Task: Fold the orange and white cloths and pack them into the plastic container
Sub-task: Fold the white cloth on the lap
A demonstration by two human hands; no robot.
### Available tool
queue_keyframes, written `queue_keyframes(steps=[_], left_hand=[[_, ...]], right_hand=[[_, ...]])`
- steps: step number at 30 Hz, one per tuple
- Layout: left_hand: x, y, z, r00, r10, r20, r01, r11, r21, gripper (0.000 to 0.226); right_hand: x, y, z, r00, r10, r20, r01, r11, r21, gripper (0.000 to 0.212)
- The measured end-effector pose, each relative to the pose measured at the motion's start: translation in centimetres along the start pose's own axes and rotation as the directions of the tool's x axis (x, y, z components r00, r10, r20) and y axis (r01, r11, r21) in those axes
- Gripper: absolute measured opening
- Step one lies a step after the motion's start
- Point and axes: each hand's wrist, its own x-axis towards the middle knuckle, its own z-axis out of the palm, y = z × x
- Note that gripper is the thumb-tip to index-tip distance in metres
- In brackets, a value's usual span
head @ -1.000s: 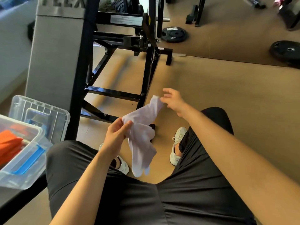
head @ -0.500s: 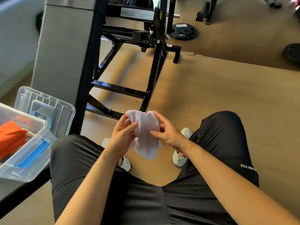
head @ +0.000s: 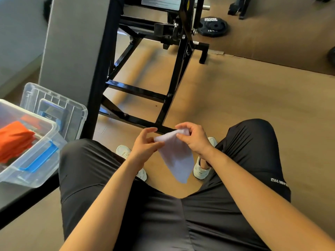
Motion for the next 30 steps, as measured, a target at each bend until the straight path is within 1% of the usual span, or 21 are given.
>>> queue_keyframes(steps=[2, 4, 5, 8, 10, 11, 13, 14, 17, 19, 20, 21, 23, 25, 26, 28, 30], left_hand=[[-0.1, -0.1, 0.1, 0.994, 0.106, 0.033, -0.111, 0.973, 0.203, 0.059], [0.1, -0.3, 0.2, 0.980, 0.192, 0.054, -0.196, 0.876, 0.442, 0.058], [0.1, -0.4, 0.4, 0.971, 0.232, 0.054, -0.226, 0.821, 0.525, 0.055], [0.2, -0.5, 0.5, 0.931, 0.365, 0.013, -0.282, 0.695, 0.662, 0.032], [0.6, -0.7, 0.4, 0.907, 0.422, -0.003, -0.304, 0.657, 0.690, 0.020], [0.7, -0.9, 0.4, 0.898, 0.440, -0.004, -0.316, 0.650, 0.691, 0.019], [1.0, -1.3, 0.1, 0.879, 0.476, 0.006, -0.357, 0.651, 0.670, 0.019], [1.1, -1.4, 0.0, 0.875, 0.485, 0.017, -0.381, 0.665, 0.642, 0.018], [0.8, -0.6, 0.0, 0.900, 0.434, 0.045, -0.394, 0.765, 0.510, 0.013], [0.4, 0.1, 0.1, 0.914, 0.403, 0.046, -0.383, 0.820, 0.426, 0.006], [0.2, 0.4, 0.1, 0.915, 0.401, 0.037, -0.384, 0.841, 0.381, 0.004], [0.0, 0.6, 0.1, 0.916, 0.399, 0.026, -0.386, 0.863, 0.325, 0.007], [-0.4, 1.1, 0.1, 0.917, 0.398, 0.017, -0.391, 0.892, 0.225, 0.012], [-0.7, 1.3, 0.0, 0.925, 0.380, 0.026, -0.379, 0.914, 0.146, 0.006], [-0.8, 1.5, -0.1, 0.927, 0.374, 0.028, -0.374, 0.920, 0.115, 0.004], [-1.0, 1.5, -0.2, 0.934, 0.355, 0.028, -0.356, 0.933, 0.054, 0.017], [-1.1, 1.5, -0.3, 0.949, 0.315, 0.027, -0.315, 0.949, 0.002, 0.022]], right_hand=[[0.2, 0.1, 0.0, 1.000, 0.012, 0.006, -0.012, 1.000, 0.000, 0.025], [0.4, 0.1, 0.0, 1.000, 0.019, 0.016, -0.019, 1.000, 0.000, 0.026], [0.5, 0.1, 0.0, 1.000, 0.023, 0.020, -0.024, 1.000, 0.004, 0.026], [0.4, -0.1, -0.2, 0.999, 0.033, 0.035, -0.034, 0.999, 0.026, 0.026], [0.5, -0.1, -0.3, 0.999, 0.036, 0.032, -0.036, 0.999, 0.027, 0.026], [0.5, -0.2, -0.4, 0.999, 0.036, 0.030, -0.037, 0.999, 0.021, 0.026], [0.5, 0.0, -0.8, 0.999, 0.028, 0.021, -0.028, 0.999, -0.023, 0.025], [0.6, 0.1, -1.0, 1.000, 0.024, 0.014, -0.023, 0.997, -0.072, 0.025], [0.5, 0.3, -1.5, 1.000, 0.007, -0.015, -0.010, 0.972, -0.235, 0.026], [0.2, 0.0, -1.7, 0.996, -0.057, -0.063, 0.035, 0.949, -0.315, 0.030], [0.0, -0.3, -1.7, 0.991, -0.112, -0.066, 0.084, 0.940, -0.331, 0.033], [-0.2, -0.7, -1.6, 0.983, -0.178, -0.046, 0.152, 0.929, -0.338, 0.037], [-0.9, -1.7, -1.4, 0.954, -0.295, 0.052, 0.295, 0.895, -0.334, 0.049], [-1.7, -2.6, -0.7, 0.924, -0.351, 0.154, 0.383, 0.851, -0.359, 0.063], [-2.1, -2.9, -0.3, 0.914, -0.362, 0.182, 0.405, 0.831, -0.380, 0.065], [-2.6, -3.2, 0.5, 0.909, -0.371, 0.189, 0.416, 0.820, -0.393, 0.061], [-2.8, -3.4, 0.9, 0.903, -0.390, 0.180, 0.430, 0.824, -0.369, 0.047]])
